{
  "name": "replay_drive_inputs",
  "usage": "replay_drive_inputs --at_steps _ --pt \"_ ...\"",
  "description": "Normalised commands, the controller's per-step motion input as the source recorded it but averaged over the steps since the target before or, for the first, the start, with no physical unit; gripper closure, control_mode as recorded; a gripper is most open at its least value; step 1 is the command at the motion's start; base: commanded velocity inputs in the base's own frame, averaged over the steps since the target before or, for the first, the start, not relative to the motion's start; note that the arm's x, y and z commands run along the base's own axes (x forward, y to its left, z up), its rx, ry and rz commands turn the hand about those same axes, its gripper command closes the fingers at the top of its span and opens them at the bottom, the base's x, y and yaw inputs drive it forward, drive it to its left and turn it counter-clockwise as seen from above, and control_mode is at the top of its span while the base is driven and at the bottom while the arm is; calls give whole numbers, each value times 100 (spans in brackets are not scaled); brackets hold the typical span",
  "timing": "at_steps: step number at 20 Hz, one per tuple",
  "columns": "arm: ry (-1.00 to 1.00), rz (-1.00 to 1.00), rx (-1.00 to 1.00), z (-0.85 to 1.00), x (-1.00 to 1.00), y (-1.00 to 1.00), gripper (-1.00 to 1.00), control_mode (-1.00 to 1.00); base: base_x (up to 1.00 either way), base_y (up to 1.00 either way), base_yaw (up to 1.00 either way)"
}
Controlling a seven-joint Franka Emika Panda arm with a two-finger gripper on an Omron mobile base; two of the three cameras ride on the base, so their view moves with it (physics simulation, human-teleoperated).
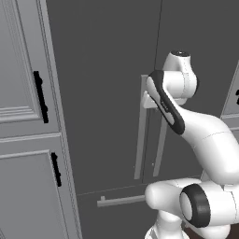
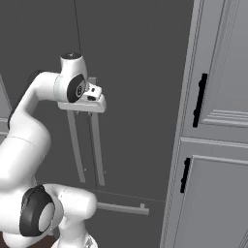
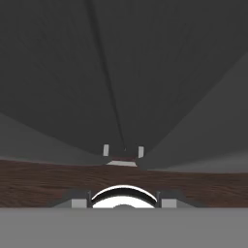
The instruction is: Take the strawberry from the fridge and place it on top of the pancake, located on the dining counter.
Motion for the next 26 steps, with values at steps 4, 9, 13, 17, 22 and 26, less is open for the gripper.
replay_drive_inputs --at_steps 4,9,13,17,22,26 --pt "0 0 0 0 0 0 -100 100 0 0 0" --pt "0 0 0 0 0 0 -100 100 -21 0 0" --pt "0 0 0 0 0 0 -100 100 -52 0 0" --pt "0 0 0 0 0 0 -100 100 -62 0 0" --pt "0 0 0 0 0 0 -100 100 -61 6 0" --pt "0 0 0 0 0 0 -100 100 -54 11 -1"
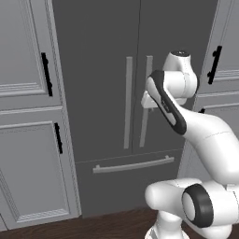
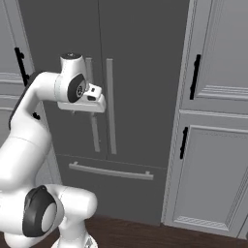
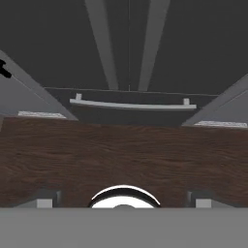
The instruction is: Take the strawberry from the fridge and place it on top of the pancake, located on the dining counter.
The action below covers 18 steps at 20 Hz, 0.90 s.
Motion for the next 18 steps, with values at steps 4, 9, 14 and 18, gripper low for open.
replay_drive_inputs --at_steps 4,9,14,18 --pt "0 0 0 0 0 0 -100 100 -25 11 -3" --pt "-15 0 0 0 29 -10 -100 -100 0 0 0" --pt "-49 -9 0 0 59 -4 -100 -100 0 0 0" --pt "-25 -7 0 -11 99 -14 -100 -100 0 0 0"
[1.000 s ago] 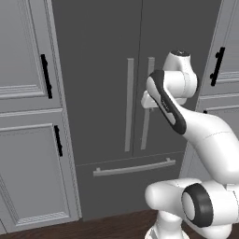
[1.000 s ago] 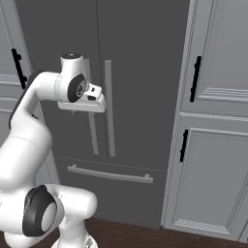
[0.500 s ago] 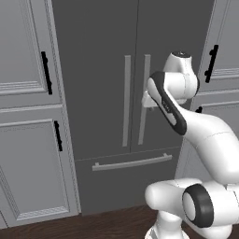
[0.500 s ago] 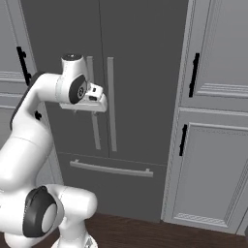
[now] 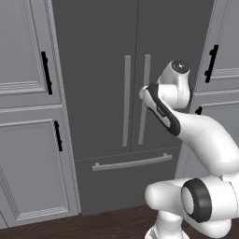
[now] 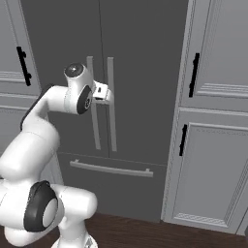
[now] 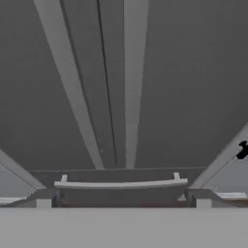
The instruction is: Take the strawberry from the fridge and place it on top of the pancake, located on the dining counter.
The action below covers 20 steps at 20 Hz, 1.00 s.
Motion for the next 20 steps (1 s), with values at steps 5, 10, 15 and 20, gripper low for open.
replay_drive_inputs --at_steps 5,10,15,20 --pt "-13 -6 0 -12 93 -3 -100 -100 0 0 0" --pt "-2 0 0 0 28 -32 -100 -100 0 0 0" --pt "0 0 0 0 20 -10 -100 -100 0 0 0" --pt "-5 0 0 0 41 5 -100 -100 0 0 0"
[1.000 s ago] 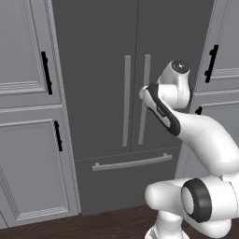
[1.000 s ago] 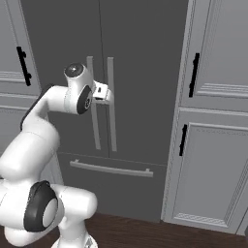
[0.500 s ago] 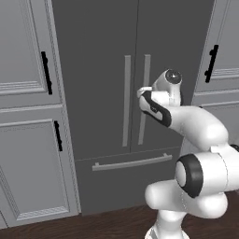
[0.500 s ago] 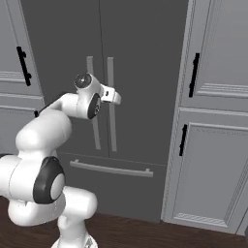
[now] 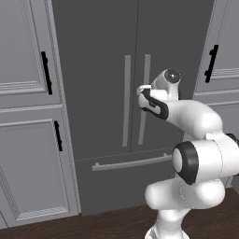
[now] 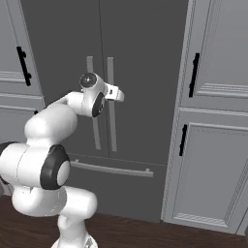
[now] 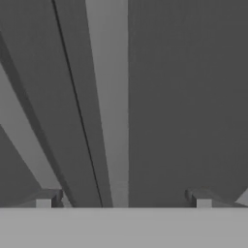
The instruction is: Take the strawberry from the fridge and place it on top of the pancake, located on the dining counter.
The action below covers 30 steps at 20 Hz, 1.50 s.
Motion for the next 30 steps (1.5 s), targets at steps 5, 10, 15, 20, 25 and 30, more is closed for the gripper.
replay_drive_inputs --at_steps 5,10,15,20,25,30 --pt "-3 0 0 0 54 4 -100 -100 0 0 0" --pt "-5 0 0 0 57 0 -100 -100 0 0 0" --pt "-2 0 0 0 72 0 -100 -100 0 0 0" --pt "0 0 0 0 47 0 -100 -100 0 0 0" --pt "0 0 0 0 41 0 100 -100 0 0 0" --pt "6 0 0 0 -8 0 100 -100 0 0 0"
